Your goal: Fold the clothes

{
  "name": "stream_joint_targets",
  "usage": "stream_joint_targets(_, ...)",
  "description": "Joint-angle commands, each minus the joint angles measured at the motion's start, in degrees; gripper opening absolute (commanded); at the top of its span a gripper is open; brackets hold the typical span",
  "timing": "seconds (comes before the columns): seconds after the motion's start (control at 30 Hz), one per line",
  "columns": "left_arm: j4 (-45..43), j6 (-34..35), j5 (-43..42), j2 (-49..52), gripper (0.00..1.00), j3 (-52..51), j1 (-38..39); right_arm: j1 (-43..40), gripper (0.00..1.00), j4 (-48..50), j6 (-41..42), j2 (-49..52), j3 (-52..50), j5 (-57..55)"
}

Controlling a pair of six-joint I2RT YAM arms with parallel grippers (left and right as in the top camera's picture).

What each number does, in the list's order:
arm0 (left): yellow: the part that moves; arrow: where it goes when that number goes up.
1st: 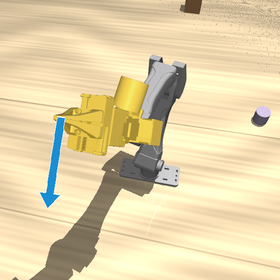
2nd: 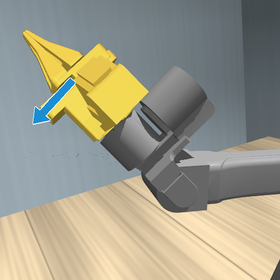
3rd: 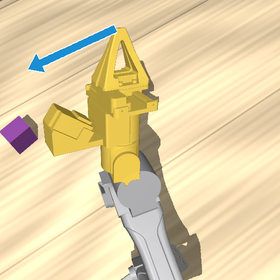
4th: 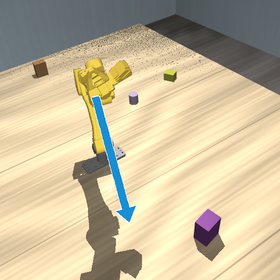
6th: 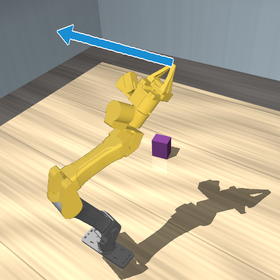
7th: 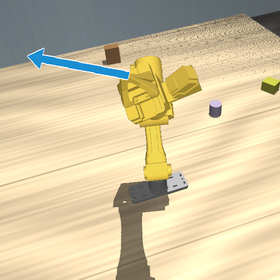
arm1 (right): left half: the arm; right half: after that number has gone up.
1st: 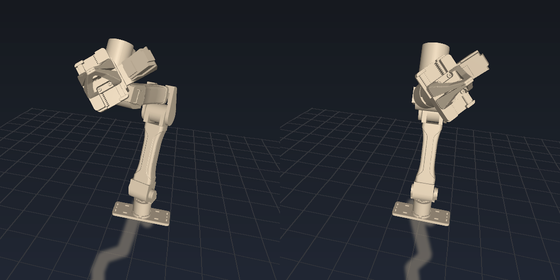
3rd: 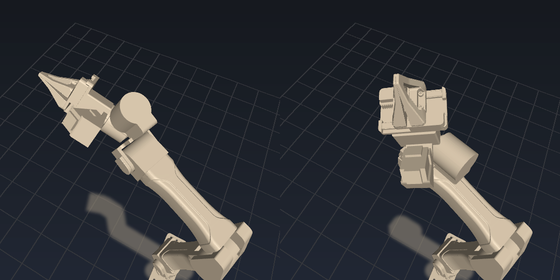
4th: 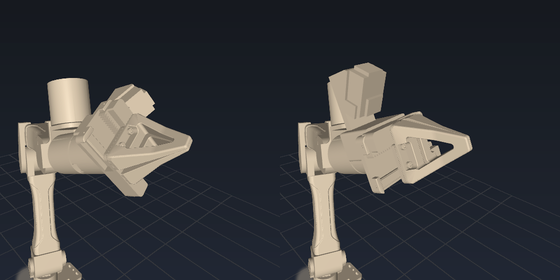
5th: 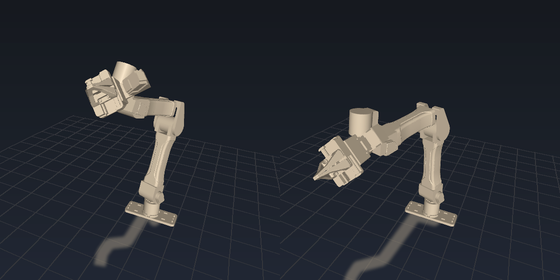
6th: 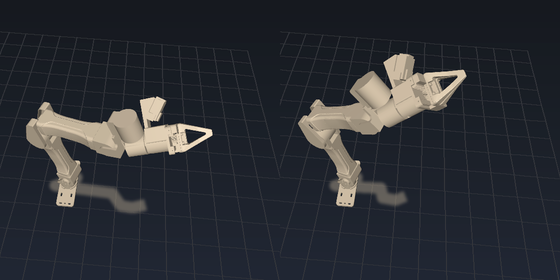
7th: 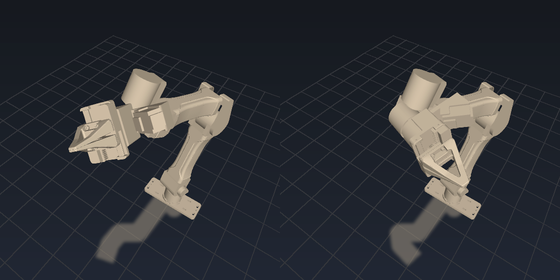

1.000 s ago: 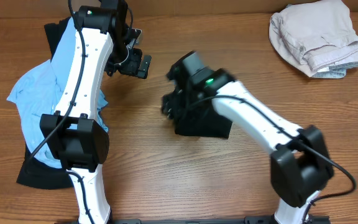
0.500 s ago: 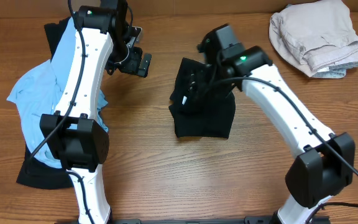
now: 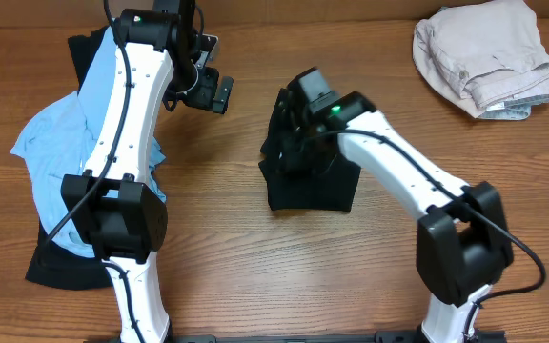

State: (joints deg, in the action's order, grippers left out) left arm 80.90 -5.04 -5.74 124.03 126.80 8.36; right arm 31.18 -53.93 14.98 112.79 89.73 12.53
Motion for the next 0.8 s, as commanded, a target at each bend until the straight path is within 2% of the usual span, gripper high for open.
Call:
stream_joint_targets(0.0,-0.3,-1.4,0.4,0.0,1.0,1.2,-0.2,4.0,0.04,-1.4,0.3,0.7,-0.3,5.2)
stream_joint_targets(0.23,-0.7,-0.9,0.3,0.0,1.0,1.2,-1.9,9.7,0.04,-3.6,1.8,0.7,-0.3,10.0)
stream_joint_targets(0.43,-0.6,-0.5,0.1,0.0,1.0,1.2,-4.0,9.0,0.05,-3.6,1.3,-3.2,0.0,13.3)
stream_joint_targets(0.5,-0.6,-0.5,0.1,0.0,1.0,1.2,-4.6,8.0,0.13,-3.7,1.3,-7.1,0.0,13.3)
stream_joint_targets(0.63,-0.6,-0.5,0.1,0.0,1.0,1.2,-4.9,6.0,0.42,-5.2,1.7,-11.8,0.0,10.3)
stream_joint_targets(0.77,-0.8,-0.5,-0.4,0.0,1.0,1.2,-4.9,2.7,0.57,-10.9,4.9,-11.6,-0.2,-1.5)
